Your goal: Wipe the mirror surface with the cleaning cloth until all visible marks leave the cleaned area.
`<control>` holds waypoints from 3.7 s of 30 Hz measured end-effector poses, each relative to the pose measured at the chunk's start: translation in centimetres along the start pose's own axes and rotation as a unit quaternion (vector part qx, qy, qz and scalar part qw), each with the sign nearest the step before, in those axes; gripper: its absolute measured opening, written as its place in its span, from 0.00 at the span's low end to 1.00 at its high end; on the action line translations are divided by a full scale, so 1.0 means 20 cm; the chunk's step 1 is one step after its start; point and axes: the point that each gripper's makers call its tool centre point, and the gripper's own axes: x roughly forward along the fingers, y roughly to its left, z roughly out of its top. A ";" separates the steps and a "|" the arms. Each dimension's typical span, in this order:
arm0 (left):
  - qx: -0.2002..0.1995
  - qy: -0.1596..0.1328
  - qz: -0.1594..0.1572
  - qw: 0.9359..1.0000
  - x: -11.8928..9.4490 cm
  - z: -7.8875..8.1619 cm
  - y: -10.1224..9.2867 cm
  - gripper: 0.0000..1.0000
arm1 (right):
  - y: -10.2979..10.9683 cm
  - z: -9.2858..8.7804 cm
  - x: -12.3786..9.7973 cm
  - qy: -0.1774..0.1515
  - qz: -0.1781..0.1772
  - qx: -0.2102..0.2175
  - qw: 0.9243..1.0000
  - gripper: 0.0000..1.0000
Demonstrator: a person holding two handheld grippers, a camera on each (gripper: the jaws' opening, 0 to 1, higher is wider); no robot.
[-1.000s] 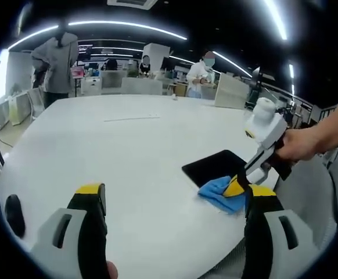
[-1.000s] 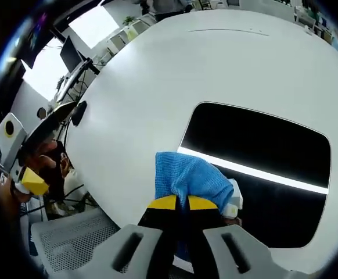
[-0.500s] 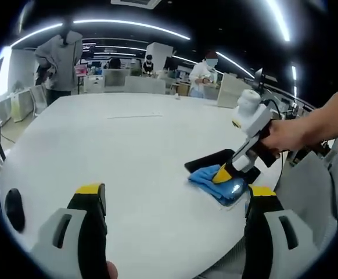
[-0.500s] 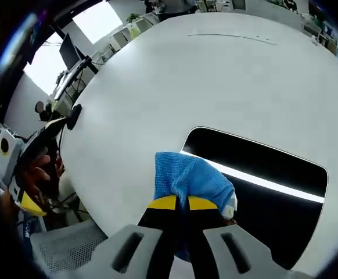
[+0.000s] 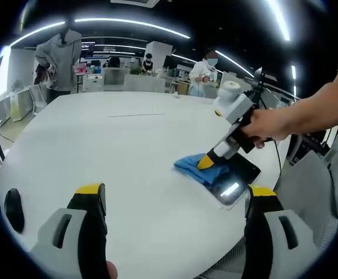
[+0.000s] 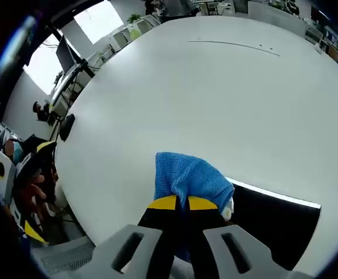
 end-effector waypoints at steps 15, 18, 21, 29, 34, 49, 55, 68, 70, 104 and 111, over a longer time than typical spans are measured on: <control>-0.001 0.004 -0.001 1.000 0.03 0.00 0.00 0.99 | -0.04 0.08 0.02 -0.007 0.004 -0.001 1.000 0.00; -0.001 0.004 0.000 1.000 0.04 0.01 -0.01 0.99 | -0.05 0.08 0.02 -0.006 0.002 -0.004 1.000 0.00; -0.003 0.002 0.001 1.000 0.04 0.02 -0.01 0.99 | -0.08 0.07 0.01 -0.004 0.001 -0.002 1.000 0.00; 0.000 0.003 0.001 1.000 0.03 0.01 -0.01 0.99 | -0.12 0.05 -0.01 -0.005 -0.004 0.006 1.000 0.00; 0.001 0.003 0.001 1.000 0.03 0.01 -0.01 0.99 | -0.15 0.05 -0.02 -0.006 -0.007 0.010 1.000 0.00; 0.004 -0.001 0.002 1.000 0.03 0.02 -0.01 0.99 | -0.23 0.03 -0.05 -0.002 -0.018 0.030 0.999 0.00; 0.006 -0.001 0.000 1.000 0.03 0.02 0.00 0.99 | -0.23 0.02 -0.05 -0.004 -0.018 0.033 0.999 0.00; 0.010 -0.005 0.000 1.000 0.02 0.05 -0.04 0.99 | -0.21 -0.03 -0.07 -0.002 -0.021 0.037 0.999 0.00; 0.009 -0.005 0.001 1.000 0.02 0.05 -0.04 0.99 | -0.21 -0.05 -0.08 -0.001 -0.020 0.037 0.999 0.00; 0.022 -0.004 -0.002 1.000 0.00 0.07 -0.07 0.99 | -0.08 -0.32 -0.16 0.007 -0.002 0.046 0.999 0.00; 0.026 -0.002 -0.004 1.000 -0.01 0.06 -0.08 0.99 | -0.04 -0.38 -0.18 0.008 0.004 0.044 0.999 0.00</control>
